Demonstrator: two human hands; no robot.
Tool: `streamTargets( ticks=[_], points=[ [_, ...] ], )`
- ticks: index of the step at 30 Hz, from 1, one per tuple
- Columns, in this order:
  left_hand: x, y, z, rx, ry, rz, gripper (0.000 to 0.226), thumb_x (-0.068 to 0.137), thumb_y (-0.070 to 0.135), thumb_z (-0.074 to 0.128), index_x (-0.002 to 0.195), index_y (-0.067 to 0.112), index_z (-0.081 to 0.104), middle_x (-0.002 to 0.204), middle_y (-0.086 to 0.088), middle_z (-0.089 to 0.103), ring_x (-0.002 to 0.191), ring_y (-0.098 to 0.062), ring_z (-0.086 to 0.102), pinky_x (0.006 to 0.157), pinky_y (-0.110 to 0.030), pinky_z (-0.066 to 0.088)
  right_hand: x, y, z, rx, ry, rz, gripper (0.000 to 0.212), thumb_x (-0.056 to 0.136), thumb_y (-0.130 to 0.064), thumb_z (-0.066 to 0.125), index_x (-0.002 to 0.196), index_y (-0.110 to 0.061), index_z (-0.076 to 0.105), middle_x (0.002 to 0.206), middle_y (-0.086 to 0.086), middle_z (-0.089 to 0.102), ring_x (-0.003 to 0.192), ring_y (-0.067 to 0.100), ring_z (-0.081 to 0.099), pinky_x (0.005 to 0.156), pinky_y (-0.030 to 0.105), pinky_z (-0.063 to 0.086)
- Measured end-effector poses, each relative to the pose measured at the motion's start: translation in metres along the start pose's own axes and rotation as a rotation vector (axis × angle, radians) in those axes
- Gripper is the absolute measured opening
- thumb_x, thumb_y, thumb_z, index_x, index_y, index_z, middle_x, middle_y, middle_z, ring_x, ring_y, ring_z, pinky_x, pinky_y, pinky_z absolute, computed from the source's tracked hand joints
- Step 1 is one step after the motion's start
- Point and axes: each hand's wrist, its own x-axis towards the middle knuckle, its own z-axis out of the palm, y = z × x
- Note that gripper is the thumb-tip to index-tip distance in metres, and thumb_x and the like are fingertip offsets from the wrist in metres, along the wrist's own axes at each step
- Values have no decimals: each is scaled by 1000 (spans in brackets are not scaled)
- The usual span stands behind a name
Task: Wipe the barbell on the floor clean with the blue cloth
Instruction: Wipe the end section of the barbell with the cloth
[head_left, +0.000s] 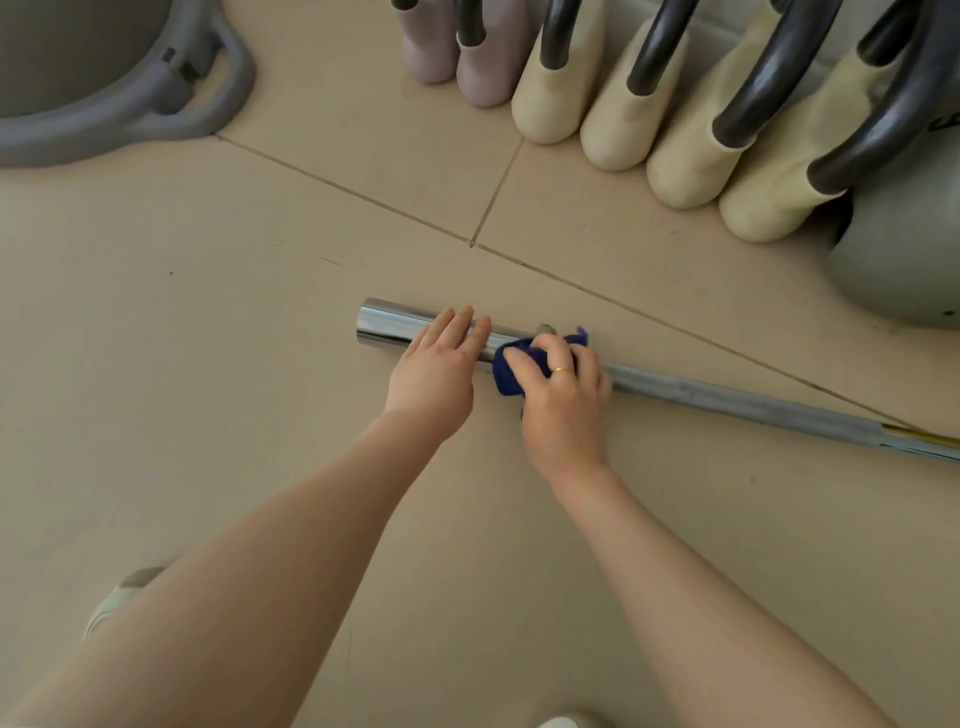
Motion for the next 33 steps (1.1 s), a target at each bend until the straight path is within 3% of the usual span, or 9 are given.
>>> streamTargets(
  ticks=[4, 11, 15, 19, 22, 24, 26, 31, 33],
  points=[
    [0, 0, 1, -14, 10, -15, 69, 89, -3, 38, 149, 20, 14, 158, 1, 10, 146, -17, 3, 118, -29, 8, -40, 15, 11, -115, -26, -152, 37, 75, -10, 42, 101, -23, 66, 113, 7, 55, 99, 29, 42, 79, 45, 48],
    [2, -1, 7, -16, 48, 1, 74, 87, -4, 39, 150, 21, 10, 159, 1, 5, 147, -16, -1, 119, -28, 2, 5, 23, -5, 46, 97, 22, 37, 71, -5, 55, 100, -22, 70, 102, 10, 64, 97, 28, 43, 77, 40, 40],
    [-5, -4, 13, -5, 73, 15, 73, 85, -5, 42, 149, 18, 16, 158, -1, 13, 146, -19, 6, 118, -29, 5, 52, 28, -18, 296, -281, 204, 52, 74, 5, 38, 108, -22, 67, 115, 8, 59, 105, 35, 50, 88, 44, 45],
    [-13, -9, 20, 41, 215, 58, 55, 75, -3, 45, 126, 12, 57, 130, -9, 58, 123, -29, 53, 99, -37, 44, 77, 41, -22, 351, -580, 334, 53, 76, 3, 34, 105, -30, 65, 120, 0, 57, 108, 26, 52, 89, 36, 44],
    [-20, -10, 23, 78, 304, 101, 30, 77, 12, 56, 104, 15, 69, 109, -5, 69, 99, -27, 66, 77, -33, 53, 73, 27, -19, 199, -572, 332, 44, 73, 2, 38, 89, -28, 64, 113, 3, 59, 101, 31, 53, 77, 34, 44],
    [-24, -11, 24, 90, 327, 103, 36, 63, 6, 78, 97, 17, 71, 103, -3, 71, 94, -25, 62, 72, -31, 49, 61, 17, -22, 147, -534, 235, 47, 71, 4, 38, 95, -24, 67, 107, 3, 58, 101, 31, 49, 80, 40, 46],
    [-30, -13, 30, 103, 330, 81, 47, 55, 0, 82, 98, 16, 71, 105, -4, 71, 97, -22, 52, 77, -29, 41, 46, 17, -27, 123, -490, 129, 46, 74, 3, 40, 103, -23, 66, 108, -1, 58, 101, 29, 47, 82, 43, 45],
    [-51, -13, 36, 115, 274, 103, 50, 69, -7, 60, 115, 11, 65, 121, -10, 65, 108, -29, 61, 85, -37, 52, 37, 17, -34, 117, -472, 174, 41, 84, -2, 39, 117, -21, 53, 117, 5, 57, 105, 32, 48, 80, 44, 47],
    [-50, -14, 22, 105, 182, 103, 54, 69, -5, 45, 117, 11, 65, 122, -10, 65, 107, -29, 64, 84, -39, 54, 36, 3, -37, 193, -324, 211, 42, 87, -2, 43, 126, -16, 46, 119, 9, 58, 105, 34, 49, 80, 44, 45]
  ],
)
